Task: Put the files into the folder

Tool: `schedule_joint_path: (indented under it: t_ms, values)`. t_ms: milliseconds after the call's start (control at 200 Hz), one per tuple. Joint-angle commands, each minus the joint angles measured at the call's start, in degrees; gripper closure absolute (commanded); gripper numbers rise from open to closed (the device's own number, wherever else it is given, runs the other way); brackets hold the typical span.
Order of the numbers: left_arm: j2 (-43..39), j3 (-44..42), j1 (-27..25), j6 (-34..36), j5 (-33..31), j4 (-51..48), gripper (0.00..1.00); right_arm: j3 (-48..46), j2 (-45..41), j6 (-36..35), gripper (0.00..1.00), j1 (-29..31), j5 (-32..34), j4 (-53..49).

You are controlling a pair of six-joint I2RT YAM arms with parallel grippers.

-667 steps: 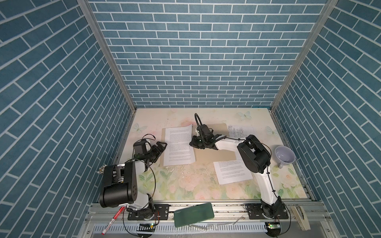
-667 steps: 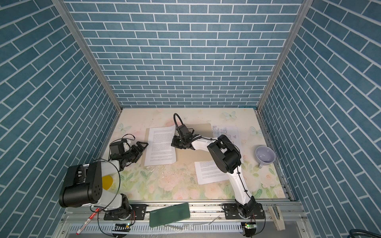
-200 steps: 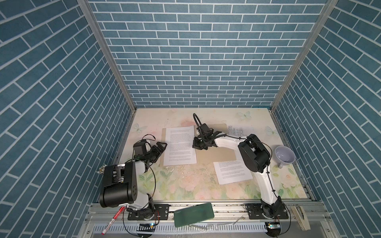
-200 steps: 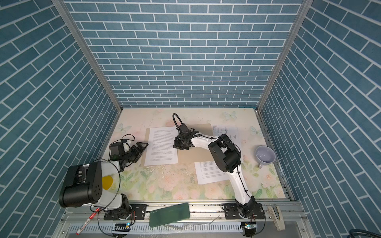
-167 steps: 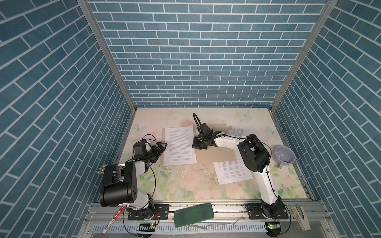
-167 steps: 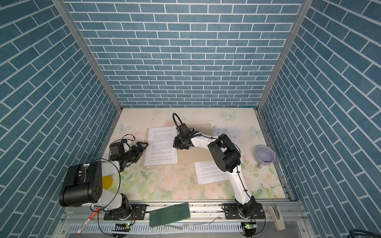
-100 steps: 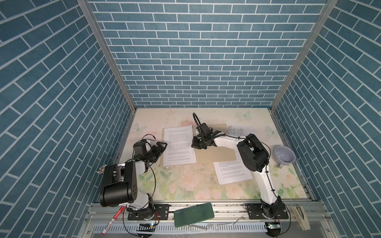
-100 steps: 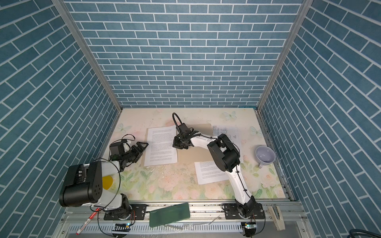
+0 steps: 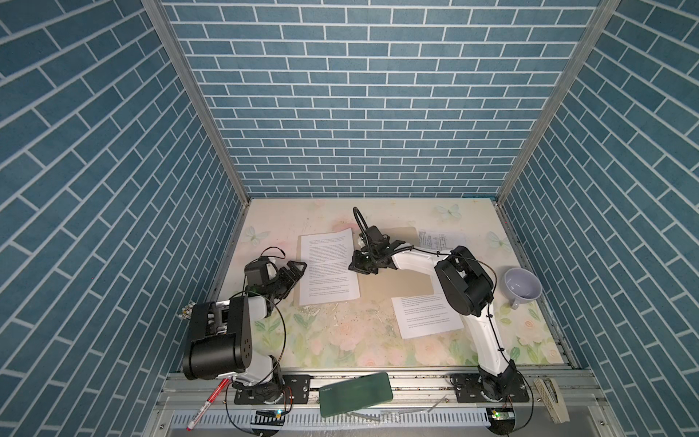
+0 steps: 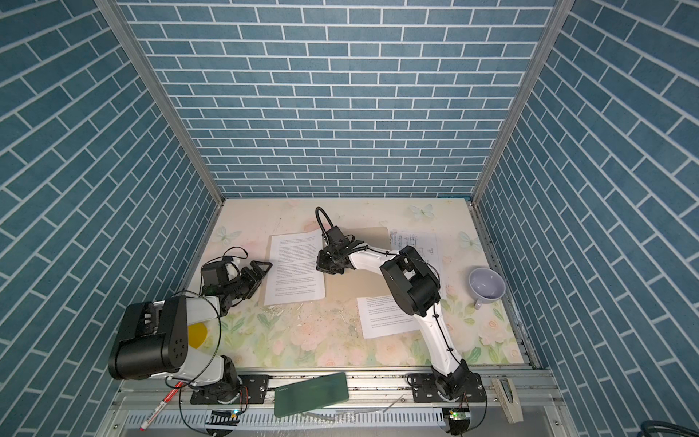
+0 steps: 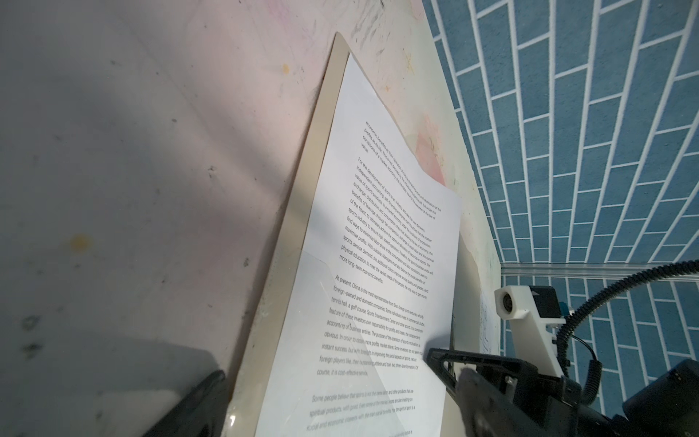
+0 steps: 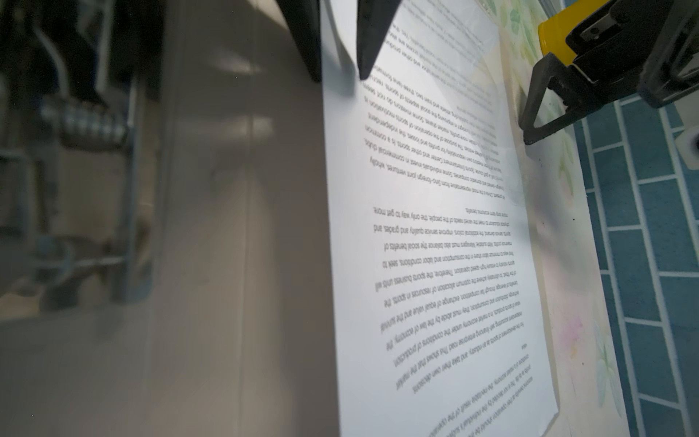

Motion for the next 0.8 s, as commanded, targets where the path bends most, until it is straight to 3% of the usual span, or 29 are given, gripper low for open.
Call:
schedule_joint_path:
  t_ms: [0,391,791]
  values:
    - [2.84,-3.26,-0.42,-0.97,-0.57,-11.63,0.04,-2.49,-1.08,0.92,0.8,0.32,1.19,-4.06]
    - [-4.64,-2.19,-0.42,-0.23,-4.94,-19.13,0.02,-6.62,-9.76,-0.76,0.66,0.17,8.87,-2.3]
    - [-14.37,2.0,-2.26,2.51,-10.8,-31.68,0.03,-14.9,-15.83,-2.47,0.61,-2.45,9.36,6.22]
